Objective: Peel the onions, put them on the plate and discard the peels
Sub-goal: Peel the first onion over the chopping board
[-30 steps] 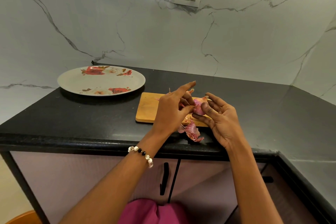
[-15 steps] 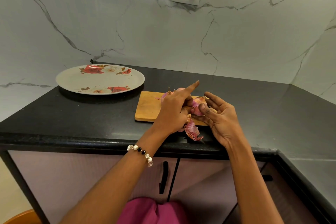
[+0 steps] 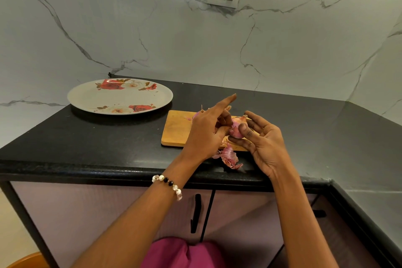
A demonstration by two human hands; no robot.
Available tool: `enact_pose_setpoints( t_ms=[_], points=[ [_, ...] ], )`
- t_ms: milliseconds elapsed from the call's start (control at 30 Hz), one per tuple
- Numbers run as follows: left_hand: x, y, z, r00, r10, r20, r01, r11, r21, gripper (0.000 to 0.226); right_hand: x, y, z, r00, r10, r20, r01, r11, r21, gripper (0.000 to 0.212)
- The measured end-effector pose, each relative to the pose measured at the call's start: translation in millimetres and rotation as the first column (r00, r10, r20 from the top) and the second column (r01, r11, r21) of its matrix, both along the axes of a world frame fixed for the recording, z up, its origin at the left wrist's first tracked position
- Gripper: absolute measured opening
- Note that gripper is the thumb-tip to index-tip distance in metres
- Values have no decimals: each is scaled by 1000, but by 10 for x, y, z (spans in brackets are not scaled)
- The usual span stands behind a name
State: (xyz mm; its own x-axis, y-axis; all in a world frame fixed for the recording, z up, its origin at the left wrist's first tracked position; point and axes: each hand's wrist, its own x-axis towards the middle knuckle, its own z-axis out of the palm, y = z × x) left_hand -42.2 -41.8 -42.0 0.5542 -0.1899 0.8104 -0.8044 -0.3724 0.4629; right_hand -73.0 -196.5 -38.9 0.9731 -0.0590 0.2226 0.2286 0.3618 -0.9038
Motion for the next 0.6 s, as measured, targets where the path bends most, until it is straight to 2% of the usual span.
enact_pose_setpoints(
  t_ms=[300, 600],
  points=[
    [-9, -16, -19, 1000, 14, 1, -14, 997, 79, 71, -2, 11, 0, 1000, 2, -6, -2, 1000, -23, 72],
    [-1, -32, -26, 994, -31, -109, 39, 996, 74, 70, -33, 35, 35, 1000, -18, 11, 17, 998, 53, 70]
  ],
)
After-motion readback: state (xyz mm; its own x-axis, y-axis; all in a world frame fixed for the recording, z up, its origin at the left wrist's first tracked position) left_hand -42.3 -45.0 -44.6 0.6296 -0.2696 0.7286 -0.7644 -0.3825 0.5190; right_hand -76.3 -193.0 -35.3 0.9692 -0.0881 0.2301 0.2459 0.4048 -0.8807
